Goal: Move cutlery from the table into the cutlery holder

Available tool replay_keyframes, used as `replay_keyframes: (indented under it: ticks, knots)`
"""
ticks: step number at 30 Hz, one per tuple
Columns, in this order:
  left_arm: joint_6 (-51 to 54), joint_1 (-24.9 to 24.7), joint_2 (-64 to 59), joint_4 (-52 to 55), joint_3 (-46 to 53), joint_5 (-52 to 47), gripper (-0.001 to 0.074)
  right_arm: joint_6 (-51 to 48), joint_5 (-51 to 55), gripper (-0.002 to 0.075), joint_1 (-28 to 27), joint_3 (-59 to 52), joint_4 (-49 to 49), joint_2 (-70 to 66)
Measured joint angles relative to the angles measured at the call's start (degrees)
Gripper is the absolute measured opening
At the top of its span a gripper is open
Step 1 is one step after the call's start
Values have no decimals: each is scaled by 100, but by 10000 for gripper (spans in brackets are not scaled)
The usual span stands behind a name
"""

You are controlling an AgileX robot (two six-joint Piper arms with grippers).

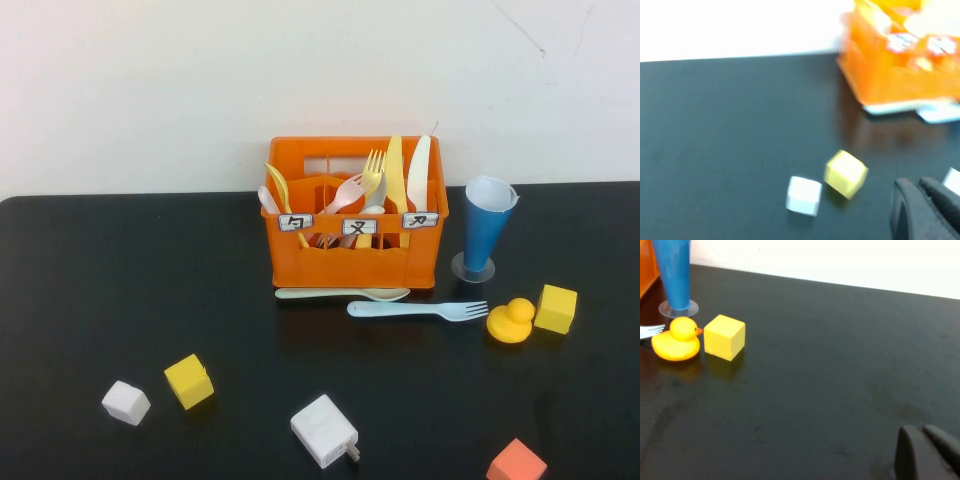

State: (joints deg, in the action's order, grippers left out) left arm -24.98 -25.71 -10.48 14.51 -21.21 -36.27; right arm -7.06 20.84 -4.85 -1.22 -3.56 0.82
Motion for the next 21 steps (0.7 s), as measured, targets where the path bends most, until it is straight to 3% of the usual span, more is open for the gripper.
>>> replay_keyframes:
  ticks: [7, 11, 15, 21]
  knots:
    - [-73, 1521, 1088, -354, 1220, 1072, -1, 0, 0, -4, 0, 0, 0, 0]
    - [660, 2122, 1110, -981, 1546, 1203, -1, 0, 0, -4, 0, 0, 0, 0]
    - [1603, 2514, 1110, -1451, 1894, 1319, -1, 0, 0, -4, 0, 0, 0, 0]
    - [1932, 2693, 1119, -1960, 2219, 1591, -1, 0, 0, -4, 0, 0, 0, 0]
